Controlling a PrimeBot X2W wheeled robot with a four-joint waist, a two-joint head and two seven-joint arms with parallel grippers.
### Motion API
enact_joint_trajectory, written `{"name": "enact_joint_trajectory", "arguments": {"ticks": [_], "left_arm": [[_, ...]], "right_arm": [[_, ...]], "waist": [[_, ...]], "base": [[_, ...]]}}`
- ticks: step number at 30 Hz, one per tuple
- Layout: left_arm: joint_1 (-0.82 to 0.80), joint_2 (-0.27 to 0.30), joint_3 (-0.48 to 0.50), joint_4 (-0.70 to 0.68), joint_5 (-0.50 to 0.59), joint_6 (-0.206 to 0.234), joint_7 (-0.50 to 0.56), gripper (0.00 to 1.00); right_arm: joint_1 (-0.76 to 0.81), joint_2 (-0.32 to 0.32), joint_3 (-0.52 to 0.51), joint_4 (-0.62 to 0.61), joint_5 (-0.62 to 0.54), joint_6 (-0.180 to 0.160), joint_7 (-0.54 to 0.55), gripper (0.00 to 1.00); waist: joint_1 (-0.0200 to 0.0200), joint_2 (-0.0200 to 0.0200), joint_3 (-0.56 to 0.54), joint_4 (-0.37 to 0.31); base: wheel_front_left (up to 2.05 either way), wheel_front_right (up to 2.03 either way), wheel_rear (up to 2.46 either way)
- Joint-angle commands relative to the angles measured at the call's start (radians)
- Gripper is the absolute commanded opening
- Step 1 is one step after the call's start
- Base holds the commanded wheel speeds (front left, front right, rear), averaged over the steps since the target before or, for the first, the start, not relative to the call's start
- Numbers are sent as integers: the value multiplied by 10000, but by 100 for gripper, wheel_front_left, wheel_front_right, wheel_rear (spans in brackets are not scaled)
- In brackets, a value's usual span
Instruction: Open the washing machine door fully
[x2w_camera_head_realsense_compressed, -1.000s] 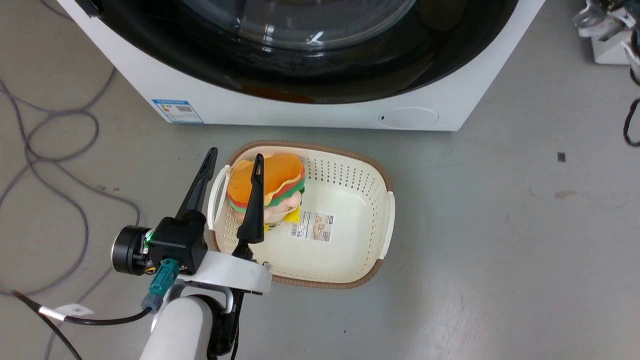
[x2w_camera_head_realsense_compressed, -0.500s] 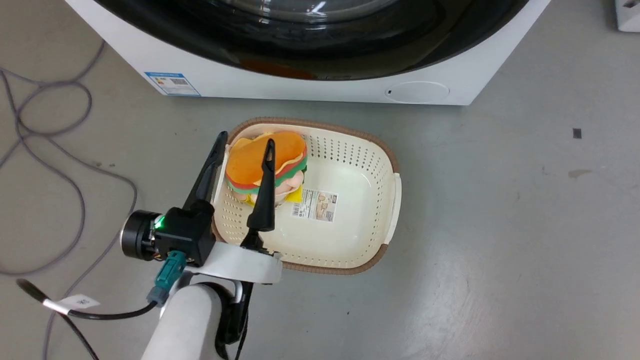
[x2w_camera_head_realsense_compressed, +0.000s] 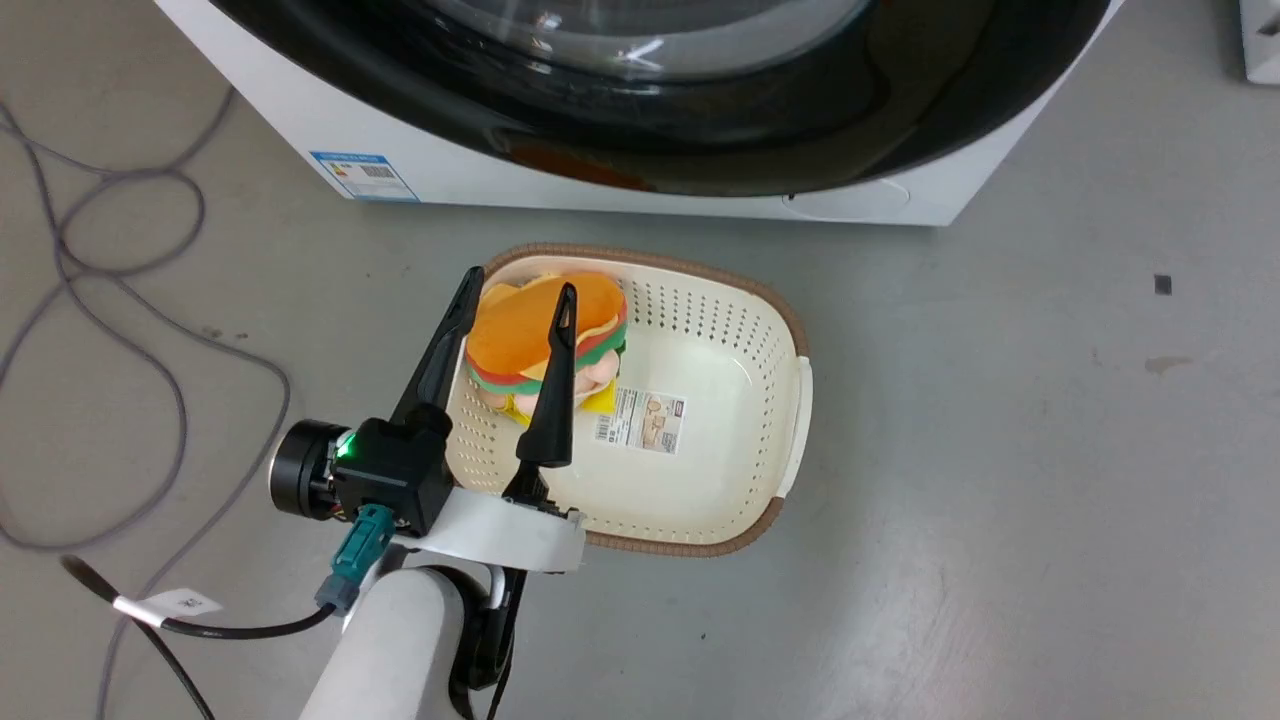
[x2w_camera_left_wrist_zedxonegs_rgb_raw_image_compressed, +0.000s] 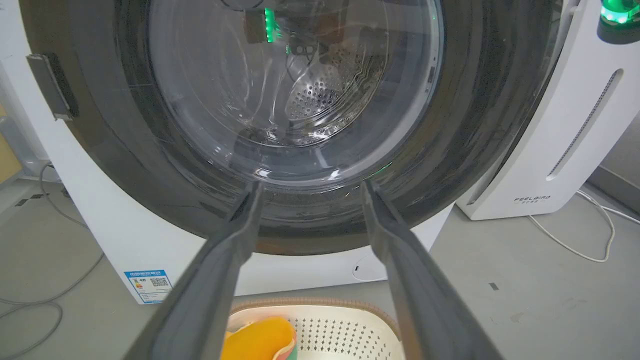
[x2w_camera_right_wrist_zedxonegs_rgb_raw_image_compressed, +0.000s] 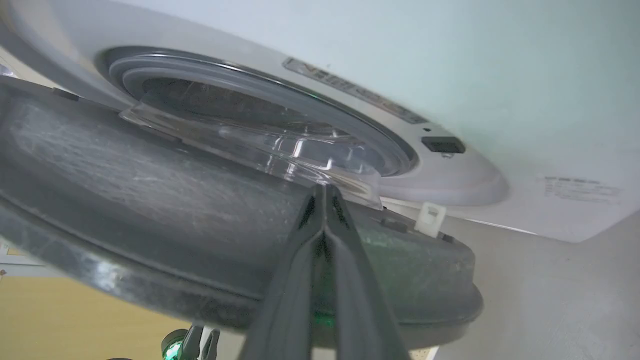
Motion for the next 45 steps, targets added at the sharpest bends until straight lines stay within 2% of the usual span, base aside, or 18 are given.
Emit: {"name": "enact_joint_trajectory", "arguments": {"ticks": [1,15,27,37,45], "left_arm": [[-165,0,-23,18,-41,6,-81,100],[1037,181,-21,695,-124,-50,-81,100],[2069,573,-8,1019,-202,92,85,100],[2628,776,-49,966,-269,216,266,100],[2792,821,-178,971,-246,305,319,100]], "right_arm": [[-142,-67,163,-3,233,12,93,0],[2503,-725,709,-1894,1054,12,1132,0],[4606,-1023,1188,-3974,2125,12,786,0],[5835,-658,1598,-5551,2436,12,0,0],[6253,-270,1692,-5877,2291,12,-593,0]], "waist": [[-1,0,-104,30],[-1,0,-1986,185],[-1,0,-3540,386],[-1,0,-4183,808],[-1,0,-4356,877]], "base": [[0,0,0],[0,0,0],[0,0,0],[0,0,0],[0,0,0]]}}
